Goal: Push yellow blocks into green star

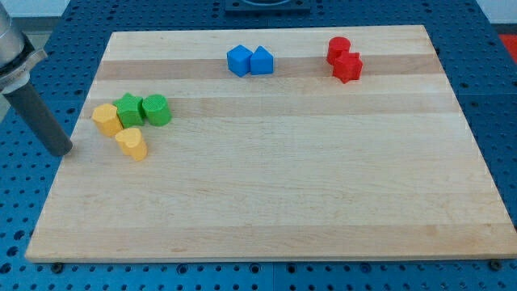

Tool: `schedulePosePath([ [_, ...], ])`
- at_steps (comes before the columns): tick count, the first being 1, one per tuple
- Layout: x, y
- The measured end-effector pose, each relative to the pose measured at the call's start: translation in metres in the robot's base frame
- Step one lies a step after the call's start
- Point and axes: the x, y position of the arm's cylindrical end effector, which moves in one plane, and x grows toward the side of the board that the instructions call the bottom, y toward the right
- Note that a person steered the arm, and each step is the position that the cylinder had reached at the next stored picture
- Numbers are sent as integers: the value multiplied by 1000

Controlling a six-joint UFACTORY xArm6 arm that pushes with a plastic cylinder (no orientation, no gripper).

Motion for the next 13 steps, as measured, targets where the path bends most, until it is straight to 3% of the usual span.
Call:
schedulePosePath([
  [2,-4,0],
  [5,27,35],
  [7,34,128],
  [8,16,147],
  [9,22,132],
  [10,14,80],
  [11,-9,52],
  [13,13,0],
])
